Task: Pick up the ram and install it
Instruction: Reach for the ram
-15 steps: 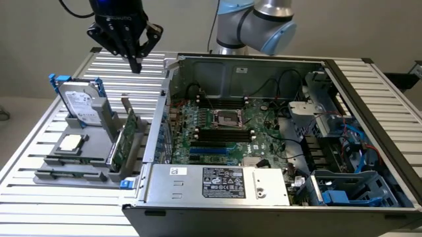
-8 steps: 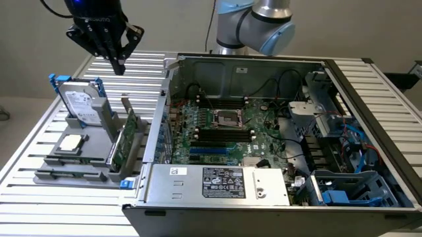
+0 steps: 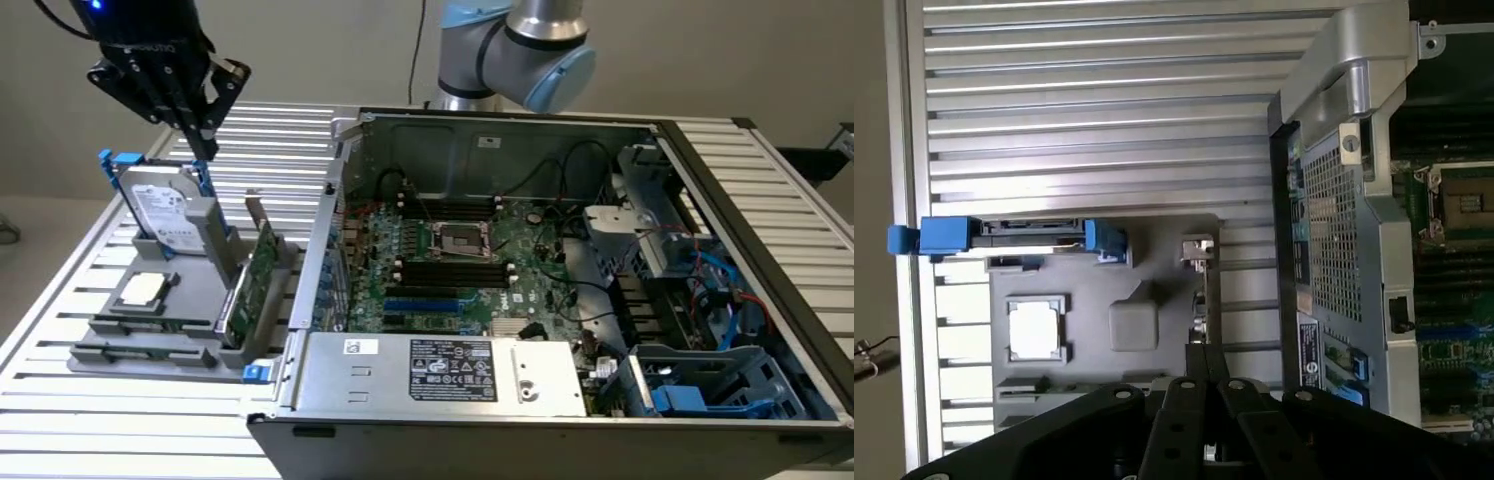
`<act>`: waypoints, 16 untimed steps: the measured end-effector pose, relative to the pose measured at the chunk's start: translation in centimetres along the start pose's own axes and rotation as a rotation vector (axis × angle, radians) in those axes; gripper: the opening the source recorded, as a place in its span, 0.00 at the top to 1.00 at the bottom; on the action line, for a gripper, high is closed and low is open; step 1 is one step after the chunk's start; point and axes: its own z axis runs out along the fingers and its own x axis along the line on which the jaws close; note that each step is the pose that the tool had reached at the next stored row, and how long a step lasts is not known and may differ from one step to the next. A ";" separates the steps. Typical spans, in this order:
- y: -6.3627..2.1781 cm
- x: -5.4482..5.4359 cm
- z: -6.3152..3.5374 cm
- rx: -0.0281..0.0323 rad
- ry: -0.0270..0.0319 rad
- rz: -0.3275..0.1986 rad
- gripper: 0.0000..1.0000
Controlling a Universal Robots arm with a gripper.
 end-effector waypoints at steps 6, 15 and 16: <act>-1.30 0.8 -0.02 0.0000 0.0007 -0.001 0.89; -2.21 1.3 0.45 0.0027 0.0373 -0.003 0.89; -2.32 1.3 0.52 0.0028 0.0400 -0.004 0.89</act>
